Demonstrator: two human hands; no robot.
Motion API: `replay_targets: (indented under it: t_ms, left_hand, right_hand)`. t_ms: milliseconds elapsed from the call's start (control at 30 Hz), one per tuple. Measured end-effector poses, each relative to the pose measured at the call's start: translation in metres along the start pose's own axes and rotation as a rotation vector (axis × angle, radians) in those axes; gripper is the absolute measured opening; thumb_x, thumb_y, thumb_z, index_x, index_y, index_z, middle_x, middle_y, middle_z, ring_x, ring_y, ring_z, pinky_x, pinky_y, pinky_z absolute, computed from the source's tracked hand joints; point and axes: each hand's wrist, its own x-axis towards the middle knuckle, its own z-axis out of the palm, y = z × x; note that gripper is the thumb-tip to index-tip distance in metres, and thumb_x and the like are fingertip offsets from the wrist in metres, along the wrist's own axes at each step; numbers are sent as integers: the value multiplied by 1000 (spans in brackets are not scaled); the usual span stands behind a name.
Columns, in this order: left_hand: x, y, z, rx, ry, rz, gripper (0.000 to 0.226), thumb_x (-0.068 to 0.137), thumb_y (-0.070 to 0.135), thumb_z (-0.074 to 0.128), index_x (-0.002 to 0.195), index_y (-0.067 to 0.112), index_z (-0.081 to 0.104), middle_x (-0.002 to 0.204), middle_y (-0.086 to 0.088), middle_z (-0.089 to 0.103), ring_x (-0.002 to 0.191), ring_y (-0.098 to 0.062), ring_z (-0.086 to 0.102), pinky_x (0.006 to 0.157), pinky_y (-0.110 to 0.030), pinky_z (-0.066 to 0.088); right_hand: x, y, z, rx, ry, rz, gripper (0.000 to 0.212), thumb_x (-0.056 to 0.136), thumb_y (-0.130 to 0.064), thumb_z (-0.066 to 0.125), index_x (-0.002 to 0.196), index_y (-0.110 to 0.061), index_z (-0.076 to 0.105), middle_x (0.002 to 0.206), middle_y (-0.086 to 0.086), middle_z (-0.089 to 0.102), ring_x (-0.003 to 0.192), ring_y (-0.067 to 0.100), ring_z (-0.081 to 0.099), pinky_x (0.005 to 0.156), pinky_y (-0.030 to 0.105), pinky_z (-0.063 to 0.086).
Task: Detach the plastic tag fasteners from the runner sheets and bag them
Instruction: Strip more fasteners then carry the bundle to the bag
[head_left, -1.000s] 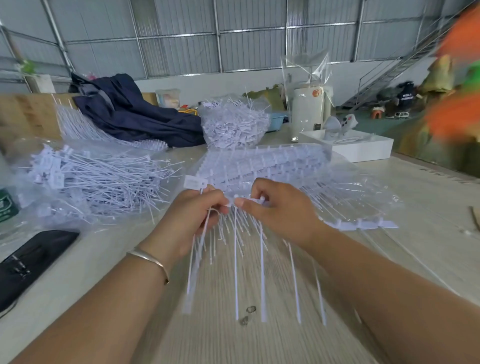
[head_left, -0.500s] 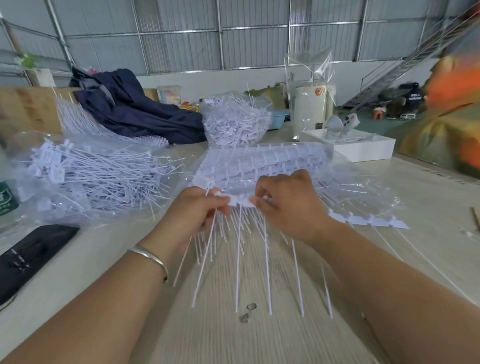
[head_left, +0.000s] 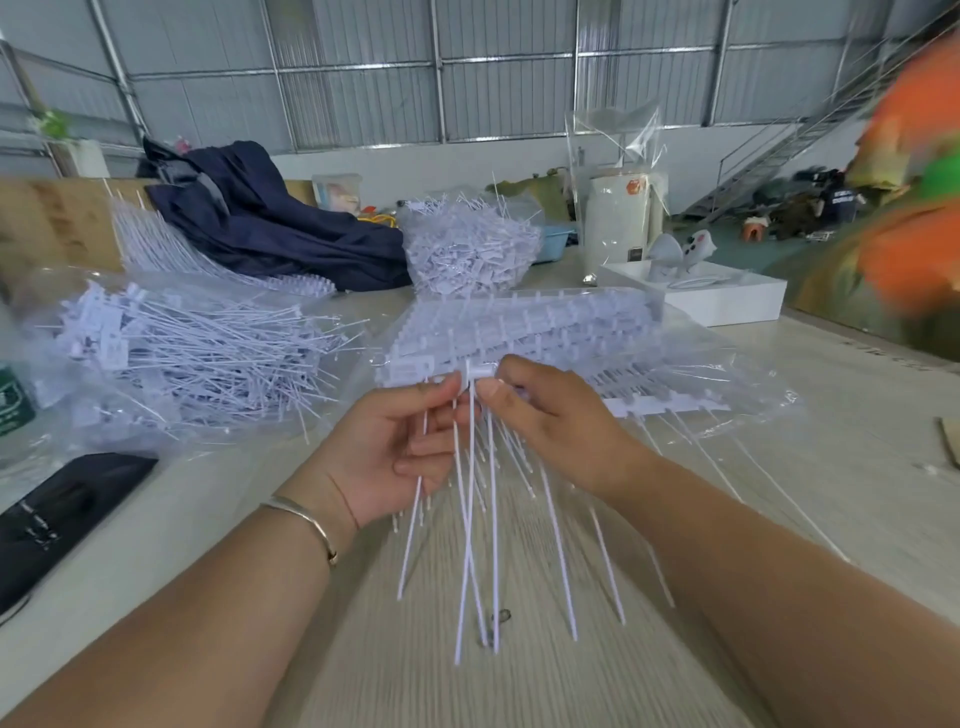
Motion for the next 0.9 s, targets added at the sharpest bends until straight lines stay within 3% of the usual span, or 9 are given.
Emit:
replay_targets:
  t_ms: [133, 300, 433, 533, 633, 700, 800, 900]
  left_hand:
    - [3, 9, -5, 141, 173, 92, 23, 74, 18, 66, 72, 16, 43, 56, 4, 39, 36, -4, 27, 33, -16, 10]
    - [5, 5, -10, 401, 348, 65, 24, 90, 13, 52, 67, 17, 47, 43, 5, 31, 33, -5, 20, 39, -22, 6]
    - [6, 7, -11, 480, 349, 93, 24, 92, 12, 56, 68, 17, 55, 39, 4, 28, 31, -6, 19, 35, -15, 7]
    - [5, 10, -13, 613, 353, 120, 31, 89, 8, 59, 60, 18, 64, 38, 2, 29, 30, -8, 20, 34, -11, 14]
    - [2, 13, -16, 685, 339, 102, 30, 82, 8, 64, 54, 19, 60, 36, 1, 29, 30, -8, 21, 35, -10, 16]
    - [1, 15, -17, 685, 279, 75, 22, 72, 15, 69, 53, 21, 60, 36, 2, 28, 30, -8, 20, 35, -10, 16]
    - [-1, 18, -17, 726, 202, 52, 11, 67, 20, 69, 57, 19, 66, 35, 3, 28, 30, -7, 20, 35, -11, 16]
    - [-2, 19, -21, 761, 187, 50, 5, 66, 12, 73, 63, 14, 70, 34, 3, 28, 31, -7, 21, 36, -11, 17]
  right_hand:
    - [3, 12, -9, -53, 226, 52, 45, 89, -56, 56, 64, -26, 33, 54, -7, 32, 51, 9, 32, 55, 32, 31]
    - [3, 23, -14, -58, 170, 77, 43, 84, -55, 64, 63, -20, 53, 58, 0, 46, 53, 11, 40, 58, 31, 34]
    - [4, 23, -22, -9, 156, 109, 28, 78, -52, 71, 73, -25, 74, 76, -4, 66, 67, 8, 55, 63, 22, 38]
    - [3, 21, -24, 48, 150, 85, 28, 79, -50, 72, 72, -23, 76, 73, 1, 67, 57, 6, 48, 62, 24, 39]
    - [1, 17, -24, 101, 145, 75, 33, 84, -48, 69, 59, -26, 70, 49, -5, 46, 44, 7, 34, 57, 25, 34]
    - [0, 16, -25, 112, 137, 80, 39, 86, -44, 68, 50, -31, 63, 43, -7, 33, 41, 8, 28, 56, 25, 31]
    - [1, 14, -26, 120, 105, 84, 48, 88, -39, 68, 41, -34, 58, 41, -8, 29, 41, 9, 27, 55, 24, 29]
    - [2, 15, -26, 98, 83, 89, 46, 87, -40, 69, 42, -33, 59, 39, -8, 31, 39, 9, 30, 53, 23, 28]
